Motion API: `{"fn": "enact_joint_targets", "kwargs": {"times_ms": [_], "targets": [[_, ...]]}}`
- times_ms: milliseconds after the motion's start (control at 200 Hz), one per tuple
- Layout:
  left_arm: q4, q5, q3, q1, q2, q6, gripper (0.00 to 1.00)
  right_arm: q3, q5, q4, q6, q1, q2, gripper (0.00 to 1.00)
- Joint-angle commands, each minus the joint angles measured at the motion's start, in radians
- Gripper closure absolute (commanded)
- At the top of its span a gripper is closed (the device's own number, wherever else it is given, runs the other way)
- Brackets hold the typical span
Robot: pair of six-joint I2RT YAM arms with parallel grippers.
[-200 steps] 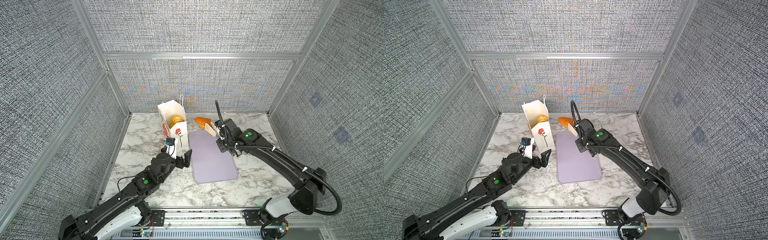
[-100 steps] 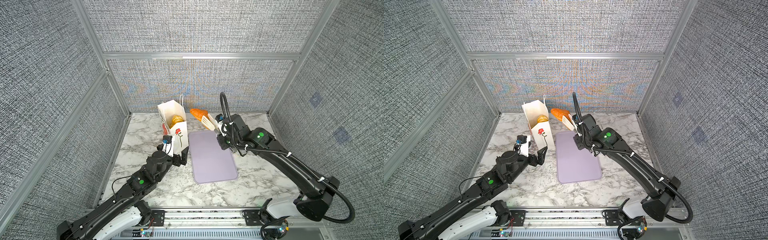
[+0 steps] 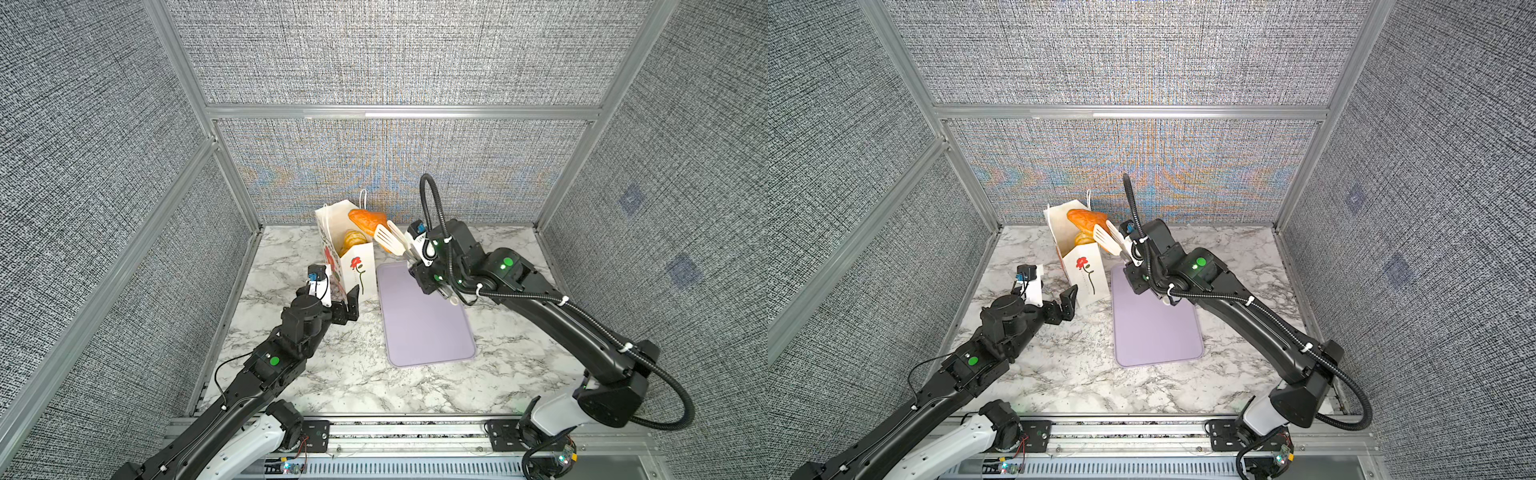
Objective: Place the fake bread into the paper bag
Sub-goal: 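Lift the orange pastry in the tongs toward the bag opening, right gripper, then lower the orange pastry into the bag and open the tongs, right gripper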
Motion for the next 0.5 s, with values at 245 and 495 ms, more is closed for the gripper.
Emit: {"fn": "enact_joint_targets", "kwargs": {"times_ms": [245,495], "targets": [[-0.028,0.043,-0.019,0.068,-0.016,-0.002,0.00,0.159,-0.142,0.116,0.038,0.012,0.140,0.69],[-0.027,0.068,-0.025,0.093,-0.018,-0.004,0.00,0.236,-0.130,0.115,0.044,0.008,0.239,0.69]]}}
